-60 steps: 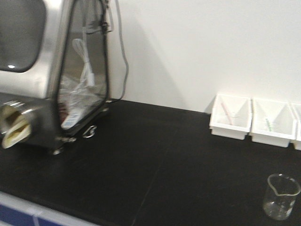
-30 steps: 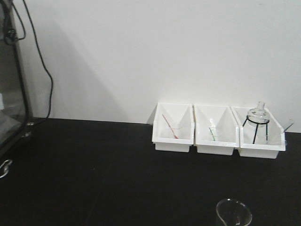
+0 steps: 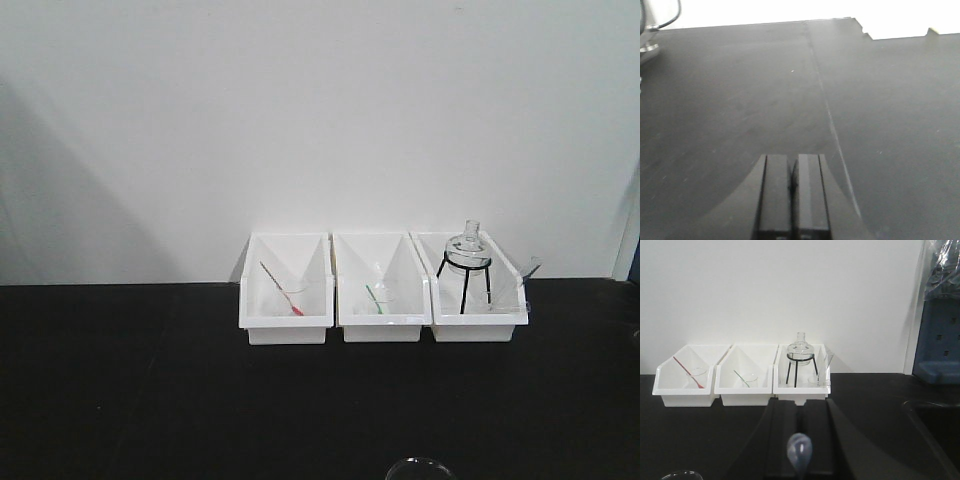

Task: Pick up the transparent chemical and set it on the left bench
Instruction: 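Drive the base to the bench with the three white bins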

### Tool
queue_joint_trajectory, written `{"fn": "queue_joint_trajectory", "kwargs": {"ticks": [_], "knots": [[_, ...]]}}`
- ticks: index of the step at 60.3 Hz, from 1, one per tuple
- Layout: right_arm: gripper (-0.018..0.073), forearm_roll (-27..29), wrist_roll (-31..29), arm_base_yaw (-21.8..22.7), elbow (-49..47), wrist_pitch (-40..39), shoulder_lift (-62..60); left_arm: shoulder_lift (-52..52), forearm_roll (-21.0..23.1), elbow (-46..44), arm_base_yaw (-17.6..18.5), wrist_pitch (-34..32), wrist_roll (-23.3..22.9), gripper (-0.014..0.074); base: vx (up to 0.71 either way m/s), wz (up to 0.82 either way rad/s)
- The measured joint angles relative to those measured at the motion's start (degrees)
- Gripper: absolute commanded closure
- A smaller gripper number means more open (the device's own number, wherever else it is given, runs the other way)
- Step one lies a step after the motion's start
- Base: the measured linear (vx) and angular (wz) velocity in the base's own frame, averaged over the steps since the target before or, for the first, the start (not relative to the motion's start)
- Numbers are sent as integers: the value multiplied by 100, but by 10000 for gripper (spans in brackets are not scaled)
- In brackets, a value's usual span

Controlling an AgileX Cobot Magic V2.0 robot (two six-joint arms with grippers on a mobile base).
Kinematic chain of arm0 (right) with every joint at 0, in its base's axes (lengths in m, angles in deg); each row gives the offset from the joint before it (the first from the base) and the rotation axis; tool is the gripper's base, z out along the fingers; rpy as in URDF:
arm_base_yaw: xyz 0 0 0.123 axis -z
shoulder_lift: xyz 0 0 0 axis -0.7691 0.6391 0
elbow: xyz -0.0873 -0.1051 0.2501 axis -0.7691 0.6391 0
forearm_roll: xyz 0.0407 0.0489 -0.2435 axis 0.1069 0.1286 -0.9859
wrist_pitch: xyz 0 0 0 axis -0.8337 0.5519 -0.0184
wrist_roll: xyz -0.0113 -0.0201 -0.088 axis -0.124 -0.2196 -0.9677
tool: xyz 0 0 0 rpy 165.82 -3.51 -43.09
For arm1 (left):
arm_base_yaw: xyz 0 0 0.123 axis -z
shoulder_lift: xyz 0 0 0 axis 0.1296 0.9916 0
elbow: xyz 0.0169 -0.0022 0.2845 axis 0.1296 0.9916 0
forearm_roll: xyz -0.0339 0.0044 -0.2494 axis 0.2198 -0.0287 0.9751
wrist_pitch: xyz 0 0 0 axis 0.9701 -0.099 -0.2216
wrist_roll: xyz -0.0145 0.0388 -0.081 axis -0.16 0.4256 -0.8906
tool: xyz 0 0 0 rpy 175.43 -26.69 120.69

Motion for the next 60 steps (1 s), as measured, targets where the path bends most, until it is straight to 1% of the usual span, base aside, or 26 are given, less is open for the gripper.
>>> {"fn": "queue_joint_trajectory", "kwargs": {"ticks": [45, 51, 55, 60], "knots": [[559, 0, 0, 0, 0, -17, 0, 0, 0, 0, 0, 0, 0, 600, 0, 0], [559, 0, 0, 0, 6, -277, 22, 0, 0, 0, 0, 0, 0, 600, 0, 0], [559, 0, 20, 0, 6, -652, 156, 0, 0, 0, 0, 0, 0, 600, 0, 0], [559, 0, 107, 0, 6, -1301, 539, 0, 0, 0, 0, 0, 0, 600, 0, 0]]}}
